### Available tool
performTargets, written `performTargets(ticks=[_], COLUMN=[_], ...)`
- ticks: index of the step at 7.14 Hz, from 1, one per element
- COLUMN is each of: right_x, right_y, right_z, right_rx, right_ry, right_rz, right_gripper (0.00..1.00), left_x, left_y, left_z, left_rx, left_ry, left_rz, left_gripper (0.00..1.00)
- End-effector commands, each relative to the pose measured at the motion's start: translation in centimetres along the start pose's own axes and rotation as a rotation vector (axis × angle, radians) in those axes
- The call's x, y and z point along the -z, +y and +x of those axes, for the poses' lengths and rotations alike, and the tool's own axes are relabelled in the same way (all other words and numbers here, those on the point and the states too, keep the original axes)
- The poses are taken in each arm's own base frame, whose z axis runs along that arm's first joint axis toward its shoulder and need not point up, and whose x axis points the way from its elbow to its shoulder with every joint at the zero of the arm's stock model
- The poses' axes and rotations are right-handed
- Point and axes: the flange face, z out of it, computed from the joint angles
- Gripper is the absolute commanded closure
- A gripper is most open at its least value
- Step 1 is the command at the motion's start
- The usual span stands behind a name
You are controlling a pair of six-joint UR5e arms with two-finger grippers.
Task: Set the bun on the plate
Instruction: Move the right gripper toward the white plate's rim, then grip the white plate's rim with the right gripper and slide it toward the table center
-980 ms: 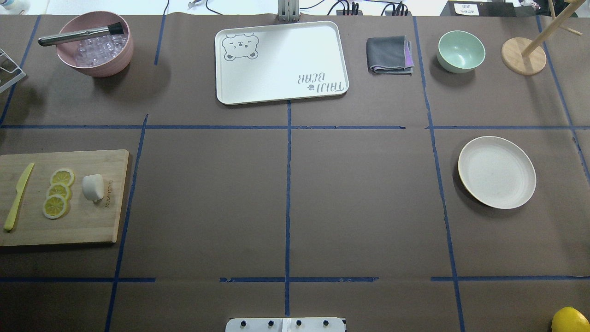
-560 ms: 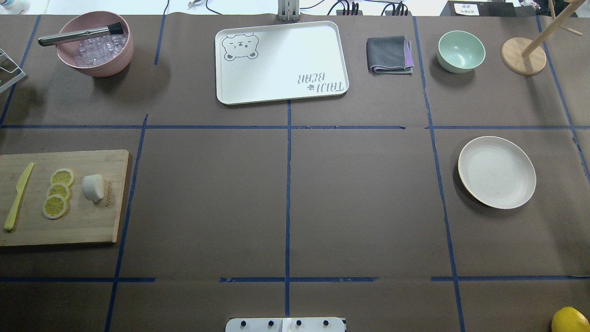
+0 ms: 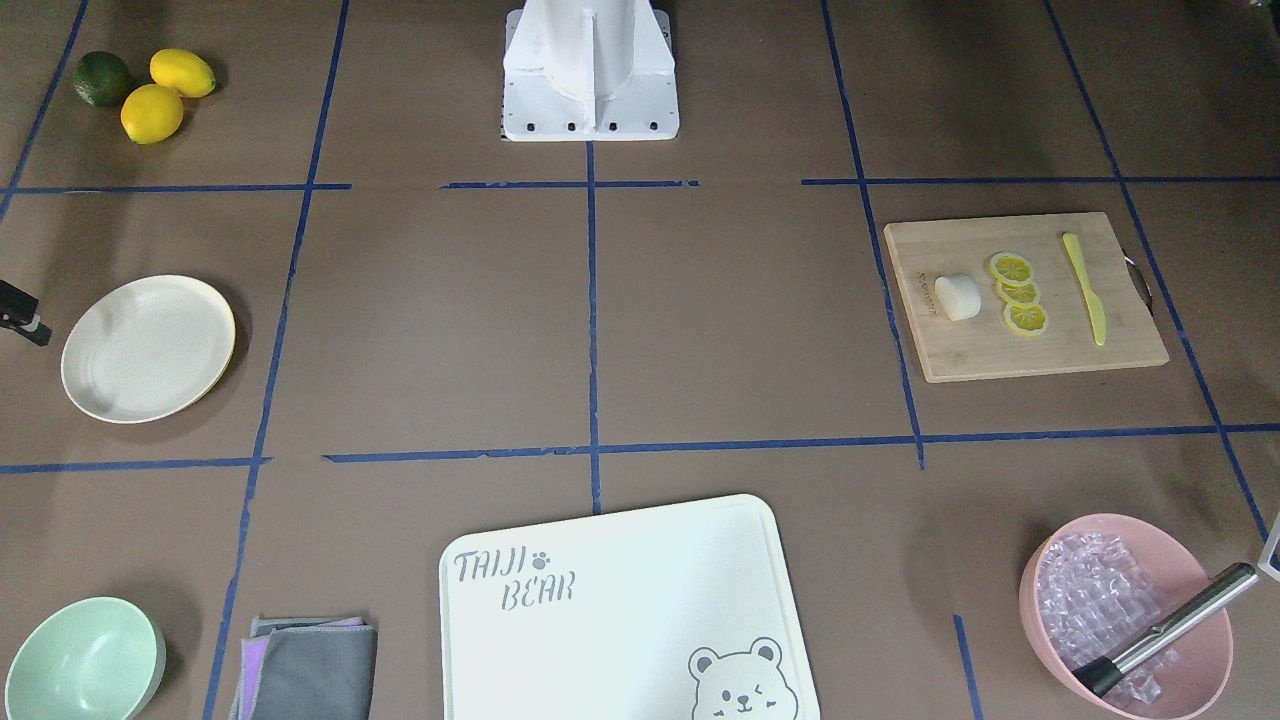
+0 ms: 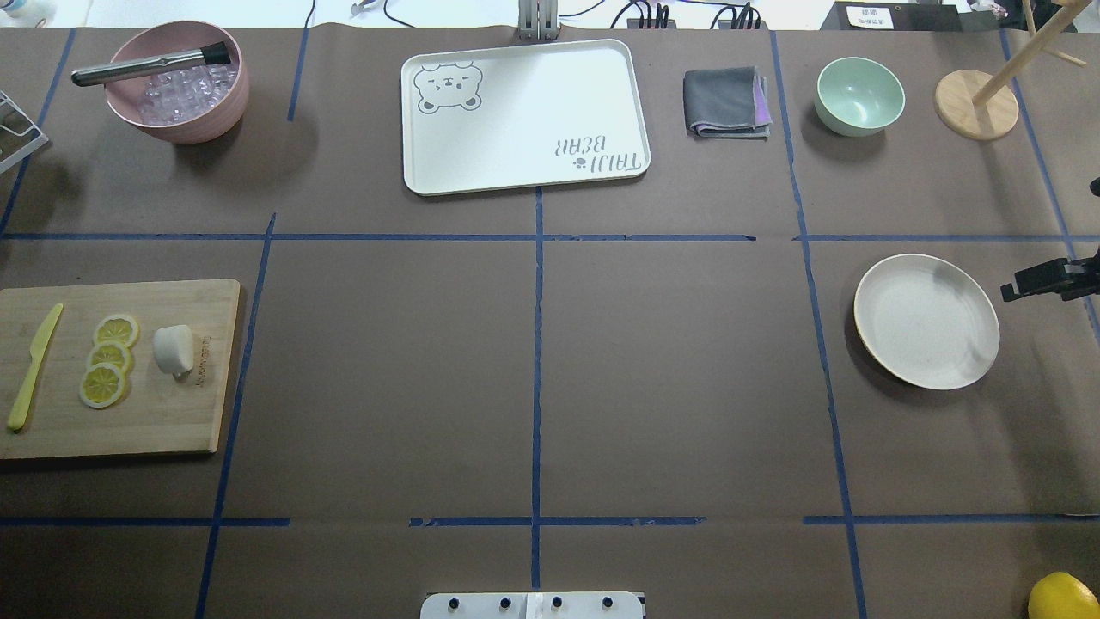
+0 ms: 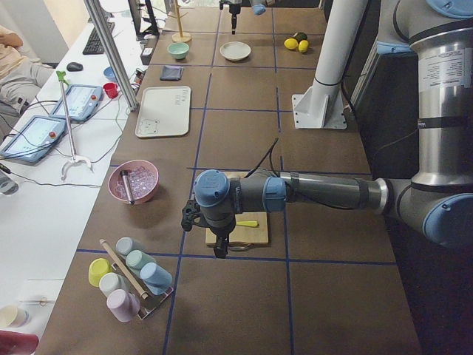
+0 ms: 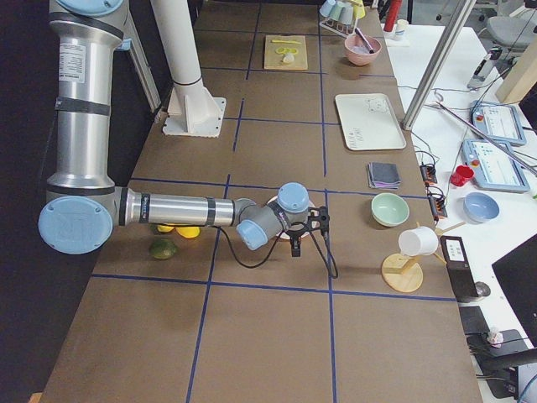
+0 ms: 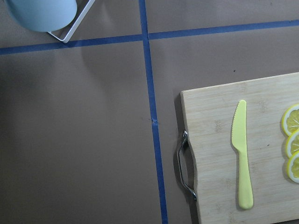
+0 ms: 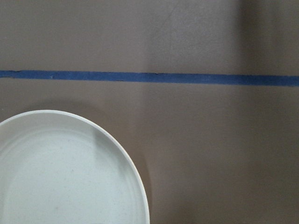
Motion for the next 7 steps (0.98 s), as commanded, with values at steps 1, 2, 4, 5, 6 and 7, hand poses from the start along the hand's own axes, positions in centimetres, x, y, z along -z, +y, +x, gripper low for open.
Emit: performTargets(ticks=[1, 2, 4, 5, 6, 7], right_x=[-2.65, -3.11, -3.39, -3.39, -3.39, -3.34], right_y=[0.93, 1.23, 1.45, 1.46, 1.48, 1.50], right_z=[-2.26, -2.35, -2.48, -2.49, -2.52, -2.61], right_rx=[0.018, 0.022, 0.024, 0.026, 0.027, 0.028], right_ry=[0.000, 0.003, 0.003, 0.002, 0.000, -0.004], right_rz=[-0.011, -0.021, -0.029, -0.030, -0.032, -0.034], right_gripper=[0.04, 0.16, 0.66, 0.89, 0.98, 1.00], left_x=[0.03, -0.02, 0.03, 0.08, 0.13, 0.18], left_y=[-0.07, -0.06, -0.07, -0.02, -0.02, -0.03], left_z=[0.02, -0.03, 0.02, 0.09, 0.14, 0.20], left_rx=[-0.001, 0.002, -0.001, 0.000, -0.001, -0.003], left_ry=[0.000, 0.000, 0.000, 0.000, 0.000, -0.001], left_rz=[0.001, 0.000, 0.001, 0.002, 0.003, 0.004], left_gripper=[0.00, 0.00, 0.00, 0.00, 0.00, 0.00])
